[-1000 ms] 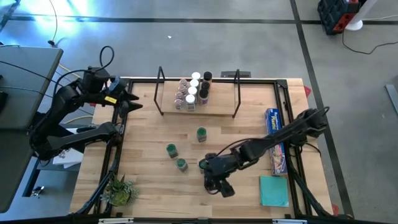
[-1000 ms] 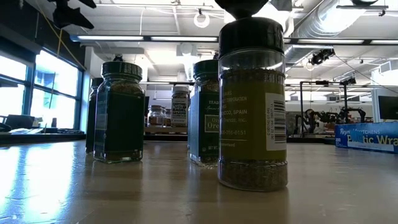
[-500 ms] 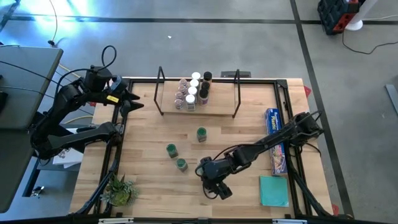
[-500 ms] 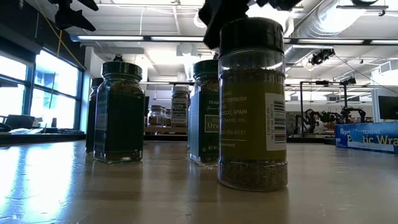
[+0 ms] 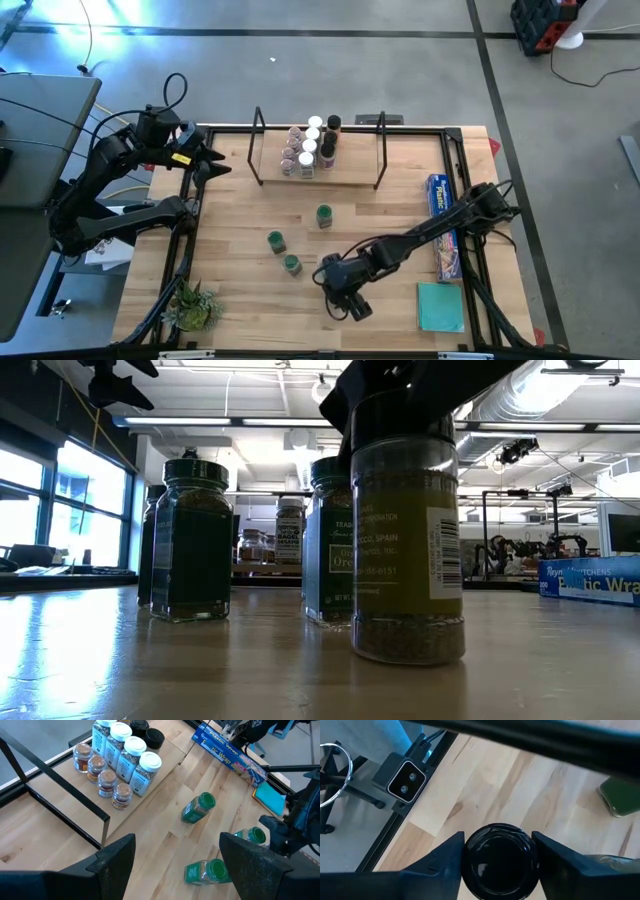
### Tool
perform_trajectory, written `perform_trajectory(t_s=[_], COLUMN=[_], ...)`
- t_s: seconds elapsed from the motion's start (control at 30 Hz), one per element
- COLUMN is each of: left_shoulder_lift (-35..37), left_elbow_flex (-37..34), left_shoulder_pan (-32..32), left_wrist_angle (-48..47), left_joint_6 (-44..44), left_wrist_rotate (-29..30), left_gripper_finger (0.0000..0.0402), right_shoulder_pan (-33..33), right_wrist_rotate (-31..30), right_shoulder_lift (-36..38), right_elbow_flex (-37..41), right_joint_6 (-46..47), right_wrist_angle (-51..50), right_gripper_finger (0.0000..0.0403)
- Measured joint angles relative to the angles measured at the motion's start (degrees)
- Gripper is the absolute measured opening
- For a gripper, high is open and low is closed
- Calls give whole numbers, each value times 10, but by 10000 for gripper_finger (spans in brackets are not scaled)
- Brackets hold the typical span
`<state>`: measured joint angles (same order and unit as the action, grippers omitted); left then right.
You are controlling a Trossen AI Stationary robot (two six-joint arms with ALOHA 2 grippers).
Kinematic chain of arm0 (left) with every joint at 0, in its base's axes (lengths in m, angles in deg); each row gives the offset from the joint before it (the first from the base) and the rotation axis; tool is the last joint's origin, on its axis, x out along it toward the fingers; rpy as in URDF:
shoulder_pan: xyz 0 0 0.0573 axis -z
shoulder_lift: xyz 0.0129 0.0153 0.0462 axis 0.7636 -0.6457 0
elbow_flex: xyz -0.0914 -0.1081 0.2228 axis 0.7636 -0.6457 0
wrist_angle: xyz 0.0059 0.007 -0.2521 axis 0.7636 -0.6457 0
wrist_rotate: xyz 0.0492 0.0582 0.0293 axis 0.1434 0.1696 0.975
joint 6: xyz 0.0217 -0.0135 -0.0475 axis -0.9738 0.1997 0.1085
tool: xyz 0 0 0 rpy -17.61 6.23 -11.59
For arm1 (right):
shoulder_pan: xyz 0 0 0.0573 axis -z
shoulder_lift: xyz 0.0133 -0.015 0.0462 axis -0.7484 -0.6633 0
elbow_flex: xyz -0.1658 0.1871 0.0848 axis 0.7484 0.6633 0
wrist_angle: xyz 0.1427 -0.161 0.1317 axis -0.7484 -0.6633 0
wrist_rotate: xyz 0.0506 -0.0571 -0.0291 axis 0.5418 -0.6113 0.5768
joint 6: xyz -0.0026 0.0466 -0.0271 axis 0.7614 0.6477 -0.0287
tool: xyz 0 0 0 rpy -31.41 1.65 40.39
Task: Shelf spices
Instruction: Put the black seasoning bottle on the shelf aligned with the other black seasoning bottle
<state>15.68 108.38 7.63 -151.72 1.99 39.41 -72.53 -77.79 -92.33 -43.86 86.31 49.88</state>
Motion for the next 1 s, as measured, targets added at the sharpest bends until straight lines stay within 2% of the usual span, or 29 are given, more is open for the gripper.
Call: perform_trajectory(t_s=[0.17, 0.27, 0.37, 0.53, 0.63, 0.77, 0.83, 1.0], left_shoulder_lift=[1, 1, 2, 2, 2, 2, 2, 2], left_elbow_flex=[0, 0, 0, 0, 0, 0, 0, 0], left_shoulder_pan=[0, 0, 0, 0, 0, 0, 0, 0], left_wrist_angle=[-2, -2, -3, -3, -2, 2, 2, 8], left_joint_6=[-5, -5, -5, -15, -16, -25, -29, -30], left_wrist_rotate=[-1, -1, -2, -6, -6, -6, -5, -4], left_gripper_finger=[282, 282, 282, 282, 282, 282, 282, 282], right_shoulder_pan=[-3, -4, 0, 32, 76, 165, 214, 319], right_wrist_rotate=[-7, -28, -37, -72, -126, -173, -179, -189], right_shoulder_lift=[0, 0, 0, 0, 2, 3, 3, 1], right_elbow_flex=[-1, -27, -90, -232, -313, -371, -373, -318], right_joint_6=[2, 21, 44, 63, 66, 146, 185, 311], right_wrist_angle=[2, -15, -28, -107, -184, -299, -340, -340], right_gripper_finger=[192, 192, 192, 192, 192, 192, 192, 192])
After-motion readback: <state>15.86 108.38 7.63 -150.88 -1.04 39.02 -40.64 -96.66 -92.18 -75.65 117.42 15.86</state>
